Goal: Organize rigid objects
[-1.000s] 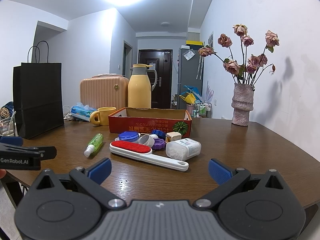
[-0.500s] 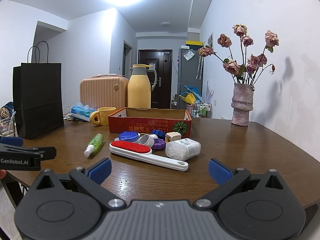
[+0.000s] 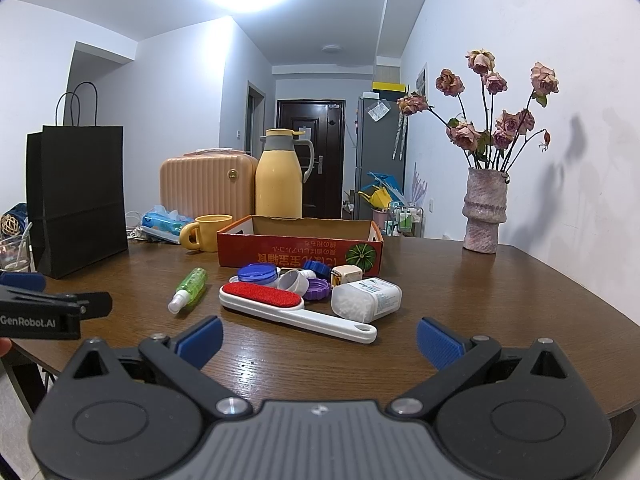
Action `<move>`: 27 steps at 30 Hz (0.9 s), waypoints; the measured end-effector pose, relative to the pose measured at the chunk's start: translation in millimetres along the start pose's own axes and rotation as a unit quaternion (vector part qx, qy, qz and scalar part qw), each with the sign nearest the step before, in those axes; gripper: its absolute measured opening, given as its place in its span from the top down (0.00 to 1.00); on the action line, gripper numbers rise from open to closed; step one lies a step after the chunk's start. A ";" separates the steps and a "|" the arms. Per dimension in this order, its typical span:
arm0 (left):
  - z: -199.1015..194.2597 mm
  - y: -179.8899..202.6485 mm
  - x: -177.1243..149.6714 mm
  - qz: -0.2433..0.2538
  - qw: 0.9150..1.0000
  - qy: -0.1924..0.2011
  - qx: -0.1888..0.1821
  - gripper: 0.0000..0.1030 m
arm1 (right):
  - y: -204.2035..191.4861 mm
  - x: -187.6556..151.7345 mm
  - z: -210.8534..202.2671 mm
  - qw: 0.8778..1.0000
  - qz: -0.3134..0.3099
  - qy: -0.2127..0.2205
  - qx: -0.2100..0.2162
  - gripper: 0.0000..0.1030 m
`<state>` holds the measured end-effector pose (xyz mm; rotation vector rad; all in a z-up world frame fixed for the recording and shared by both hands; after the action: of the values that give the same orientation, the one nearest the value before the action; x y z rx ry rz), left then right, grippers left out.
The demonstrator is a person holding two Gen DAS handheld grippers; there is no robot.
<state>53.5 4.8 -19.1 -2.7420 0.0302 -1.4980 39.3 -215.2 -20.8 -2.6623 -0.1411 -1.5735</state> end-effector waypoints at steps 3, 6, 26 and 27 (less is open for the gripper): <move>-0.2 -0.1 0.2 0.000 1.000 0.000 0.000 0.00 | 0.0 0.1 0.0 1.000 0.000 0.000 0.000 0.00; -1.4 -0.1 1.5 0.000 1.000 0.002 0.000 0.00 | 0.0 0.2 -0.1 1.000 0.000 0.000 0.000 0.00; 0.8 -1.9 5.6 -0.003 1.000 0.010 0.006 0.00 | -6.2 2.1 14.6 1.000 -0.007 -0.010 0.010 0.00; 3.4 -1.7 5.2 -0.003 1.000 0.007 0.006 0.00 | -5.9 2.7 16.8 1.000 -0.007 -0.011 0.011 0.00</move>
<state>59.1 6.3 -16.5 -2.7236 0.0136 -1.5148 54.6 -207.8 -26.6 -2.6676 -0.1781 -1.5378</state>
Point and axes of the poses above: each gripper's, at about its wrist camera, not at the fingertips, and z roughly the way its jaws point, y to its right, x to its top, the point moved 6 cm from there along z, roughly the way its jaws point, and after that the axes turned 12 degrees about -y, right-handed, at the moved point
